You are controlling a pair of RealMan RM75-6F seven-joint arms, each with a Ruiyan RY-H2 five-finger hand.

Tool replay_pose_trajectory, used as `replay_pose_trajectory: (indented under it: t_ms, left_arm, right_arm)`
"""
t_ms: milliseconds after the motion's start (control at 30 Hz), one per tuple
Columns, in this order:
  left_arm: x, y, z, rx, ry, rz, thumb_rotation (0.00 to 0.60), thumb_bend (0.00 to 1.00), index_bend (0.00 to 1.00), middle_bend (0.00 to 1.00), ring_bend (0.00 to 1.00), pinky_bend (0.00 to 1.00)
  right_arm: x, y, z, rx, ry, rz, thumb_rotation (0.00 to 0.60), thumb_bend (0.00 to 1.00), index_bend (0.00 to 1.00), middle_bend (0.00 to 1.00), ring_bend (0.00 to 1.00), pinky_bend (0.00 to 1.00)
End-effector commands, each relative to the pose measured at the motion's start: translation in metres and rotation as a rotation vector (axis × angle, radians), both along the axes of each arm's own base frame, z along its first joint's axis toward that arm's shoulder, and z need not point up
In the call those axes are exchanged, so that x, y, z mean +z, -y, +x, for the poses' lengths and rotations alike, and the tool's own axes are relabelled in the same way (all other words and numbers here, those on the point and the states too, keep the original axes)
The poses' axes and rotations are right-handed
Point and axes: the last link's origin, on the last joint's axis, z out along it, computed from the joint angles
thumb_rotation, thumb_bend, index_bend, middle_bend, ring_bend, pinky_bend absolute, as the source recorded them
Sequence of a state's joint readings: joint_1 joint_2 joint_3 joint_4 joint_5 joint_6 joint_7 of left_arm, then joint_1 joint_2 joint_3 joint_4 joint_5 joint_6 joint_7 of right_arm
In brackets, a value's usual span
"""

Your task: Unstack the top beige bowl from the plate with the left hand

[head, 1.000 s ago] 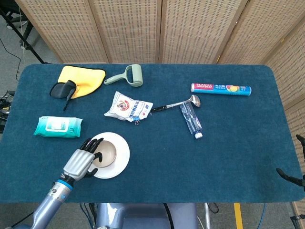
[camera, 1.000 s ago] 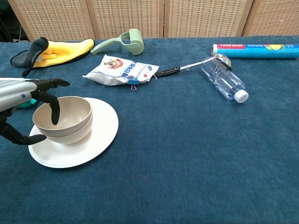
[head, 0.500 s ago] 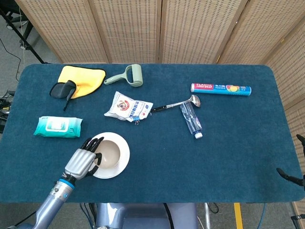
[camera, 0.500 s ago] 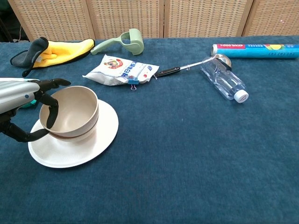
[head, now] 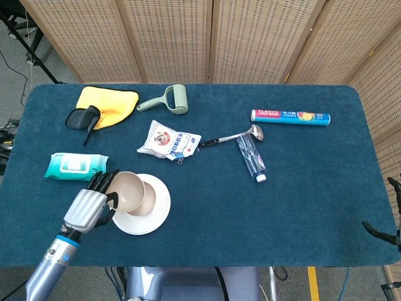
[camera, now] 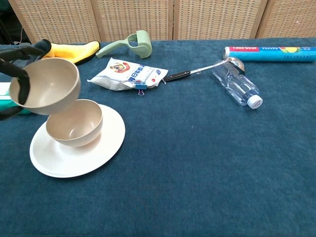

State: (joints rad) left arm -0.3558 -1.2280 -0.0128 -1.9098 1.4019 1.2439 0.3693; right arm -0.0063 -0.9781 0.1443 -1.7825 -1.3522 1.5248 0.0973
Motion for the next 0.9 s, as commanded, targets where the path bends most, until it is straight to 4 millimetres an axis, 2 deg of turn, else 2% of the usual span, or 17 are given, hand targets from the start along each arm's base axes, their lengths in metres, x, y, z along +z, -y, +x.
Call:
replay_pose_trajectory:
  t_ms: [33,100,200,233,333,467,600,700,733,800,900]
  left_arm:
    - [0.019,0.009,-0.023,0.043,-0.013,0.031,0.600,0.42,0.70,0.00,0.00,0.00]
    - [0.021,0.013,-0.033,0.063,-0.014,0.027,0.600,0.41,0.70,0.00,0.00,0.00]
    - [0.021,0.021,-0.064,0.118,-0.038,0.010,0.600,0.39,0.70,0.00,0.00,0.00]
    - [0.019,0.026,-0.083,0.170,-0.040,0.002,0.600,0.39,0.70,0.00,0.00,0.00]
    - [0.016,0.028,-0.103,0.198,-0.022,0.007,0.600,0.39,0.70,0.00,0.00,0.00]
    - [0.011,0.027,-0.115,0.222,-0.018,0.000,0.600,0.39,0.70,0.00,0.00,0.00]
    - [0.006,0.021,-0.117,0.224,-0.013,0.004,0.600,0.38,0.70,0.00,0.00,0.00]
    - [0.004,0.019,-0.119,0.233,-0.014,-0.002,0.600,0.30,0.69,0.00,0.00,0.00]
    - [0.002,0.019,-0.119,0.237,-0.013,-0.009,0.600,0.27,0.67,0.00,0.00,0.00]
    - [0.002,0.020,-0.120,0.243,-0.010,-0.026,0.600,0.16,0.53,0.00,0.00,0.00]
    - [0.008,0.022,-0.119,0.239,-0.010,-0.022,0.600,0.09,0.43,0.00,0.00,0.00]
  right_arm:
    - [-0.001,0.000,0.000,0.001,0.000,0.001,0.600,0.00,0.09,0.00,0.00,0.00]
    - [-0.001,0.000,0.001,0.001,0.000,0.002,0.600,0.00,0.09,0.00,0.00,0.00]
    - [-0.002,0.000,0.001,0.002,-0.003,0.005,0.600,0.00,0.09,0.00,0.00,0.00]
    - [-0.002,-0.001,0.001,0.002,-0.005,0.005,0.600,0.00,0.09,0.00,0.00,0.00]
    - [-0.002,-0.001,0.001,0.001,-0.005,0.004,0.600,0.00,0.09,0.00,0.00,0.00]
    - [-0.002,-0.001,0.001,0.001,-0.004,0.006,0.600,0.00,0.09,0.00,0.00,0.00]
    - [-0.002,0.000,0.001,0.002,-0.003,0.004,0.600,0.00,0.09,0.00,0.00,0.00]
    - [-0.002,0.000,0.001,0.000,-0.003,0.005,0.600,0.00,0.09,0.00,0.00,0.00]
    - [-0.002,0.000,0.000,-0.001,-0.002,0.005,0.600,0.00,0.09,0.00,0.00,0.00]
    - [-0.001,0.000,0.000,0.000,-0.002,0.003,0.600,0.00,0.09,0.00,0.00,0.00]
    - [-0.001,0.000,0.001,0.001,0.000,0.002,0.600,0.00,0.09,0.00,0.00,0.00]
